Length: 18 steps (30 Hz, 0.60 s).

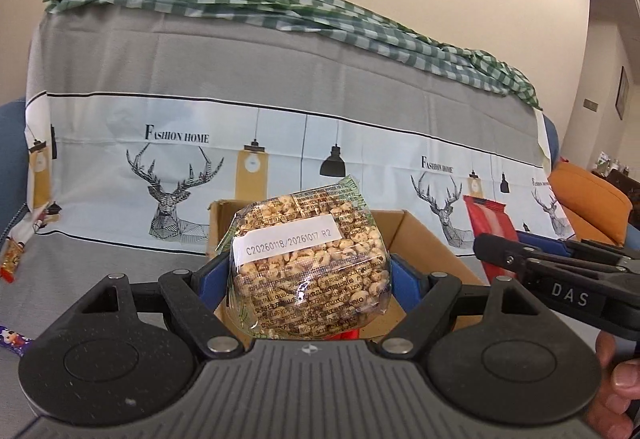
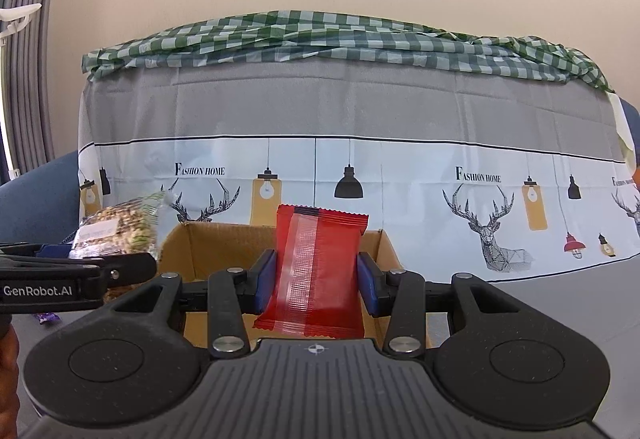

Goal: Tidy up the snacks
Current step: 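Lift and carry the red bar and cracker cake with both grippers over the box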

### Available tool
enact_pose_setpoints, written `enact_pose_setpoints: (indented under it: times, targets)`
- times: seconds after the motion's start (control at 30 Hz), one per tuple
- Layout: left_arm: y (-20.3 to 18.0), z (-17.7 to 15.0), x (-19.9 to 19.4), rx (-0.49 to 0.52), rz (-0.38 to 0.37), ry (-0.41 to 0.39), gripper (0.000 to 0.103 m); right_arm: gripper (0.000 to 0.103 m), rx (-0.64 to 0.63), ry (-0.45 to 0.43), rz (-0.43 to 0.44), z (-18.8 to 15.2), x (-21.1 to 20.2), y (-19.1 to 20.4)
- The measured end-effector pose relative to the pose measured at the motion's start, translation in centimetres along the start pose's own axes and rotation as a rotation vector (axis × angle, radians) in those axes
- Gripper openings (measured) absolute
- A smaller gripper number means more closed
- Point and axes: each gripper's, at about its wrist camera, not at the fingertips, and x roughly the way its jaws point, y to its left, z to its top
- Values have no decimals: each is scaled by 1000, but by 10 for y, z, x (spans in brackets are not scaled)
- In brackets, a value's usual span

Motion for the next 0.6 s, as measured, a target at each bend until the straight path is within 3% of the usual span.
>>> enact_pose_setpoints:
  times: [0.6]
  targets:
    - [2, 0, -1, -18, -7, -4, 85, 45, -26, 7, 18, -1, 4, 6]
